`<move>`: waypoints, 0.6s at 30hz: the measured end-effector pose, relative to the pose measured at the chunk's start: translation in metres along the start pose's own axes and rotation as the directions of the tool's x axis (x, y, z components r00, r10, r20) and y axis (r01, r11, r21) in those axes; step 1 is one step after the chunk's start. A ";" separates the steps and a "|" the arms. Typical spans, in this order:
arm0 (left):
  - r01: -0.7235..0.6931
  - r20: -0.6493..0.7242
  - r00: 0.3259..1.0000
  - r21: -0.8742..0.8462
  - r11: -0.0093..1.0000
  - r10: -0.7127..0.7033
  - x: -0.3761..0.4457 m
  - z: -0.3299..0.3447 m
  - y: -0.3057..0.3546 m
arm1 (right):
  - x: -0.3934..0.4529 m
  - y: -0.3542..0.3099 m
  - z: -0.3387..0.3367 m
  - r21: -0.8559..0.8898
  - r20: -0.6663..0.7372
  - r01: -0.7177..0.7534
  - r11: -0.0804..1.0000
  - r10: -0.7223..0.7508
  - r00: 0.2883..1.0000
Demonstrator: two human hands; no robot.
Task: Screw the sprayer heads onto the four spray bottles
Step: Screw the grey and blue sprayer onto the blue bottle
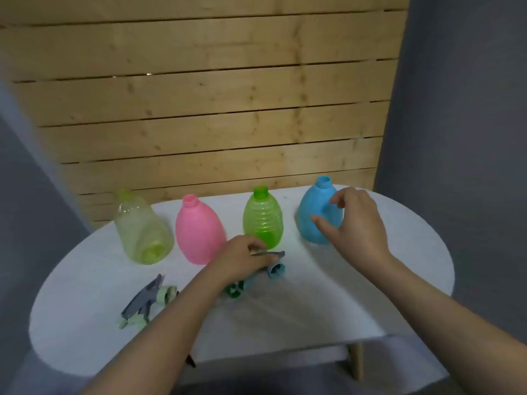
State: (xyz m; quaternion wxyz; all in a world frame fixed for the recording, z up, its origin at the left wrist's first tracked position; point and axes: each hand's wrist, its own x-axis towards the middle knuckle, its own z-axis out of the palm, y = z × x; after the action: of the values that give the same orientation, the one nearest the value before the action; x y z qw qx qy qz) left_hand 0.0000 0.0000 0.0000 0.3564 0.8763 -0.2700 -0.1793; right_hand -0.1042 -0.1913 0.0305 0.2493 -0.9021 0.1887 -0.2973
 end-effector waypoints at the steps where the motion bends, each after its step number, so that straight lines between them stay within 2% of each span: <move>1: -0.004 0.016 1.000 0.037 0.999 0.004 0.002 0.002 -0.001 | 0.002 0.003 0.001 0.003 -0.026 -0.034 0.999 0.034 0.999; 3: -0.023 0.025 0.999 0.105 0.994 0.021 0.005 0.005 -0.004 | 0.008 0.011 0.006 0.041 -0.049 -0.106 0.993 0.108 0.993; 6: -0.009 0.044 0.999 0.081 0.997 0.006 0.011 0.008 -0.008 | 0.012 0.019 0.016 0.139 0.027 -0.204 0.969 0.202 0.979; 12: -0.027 0.044 0.999 0.110 0.994 0.022 0.015 0.008 -0.008 | 0.026 0.027 0.039 0.255 0.134 -0.236 0.938 0.207 0.969; 16: -0.074 0.033 0.997 0.042 0.996 0.072 0.009 0.009 -0.010 | 0.038 0.031 0.046 0.417 0.201 -0.318 0.851 0.255 0.946; 18: -0.080 0.033 0.996 0.024 0.996 0.079 0.007 0.008 -0.012 | 0.041 0.032 0.048 0.441 0.205 -0.320 0.839 0.253 0.945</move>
State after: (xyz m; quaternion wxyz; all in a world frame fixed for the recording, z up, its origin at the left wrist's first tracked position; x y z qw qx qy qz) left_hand 0.0054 -0.0014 -0.0149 0.3479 0.8662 -0.3128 -0.1757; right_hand -0.0492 -0.2206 -0.0028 0.5139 -0.7949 0.2265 -0.2298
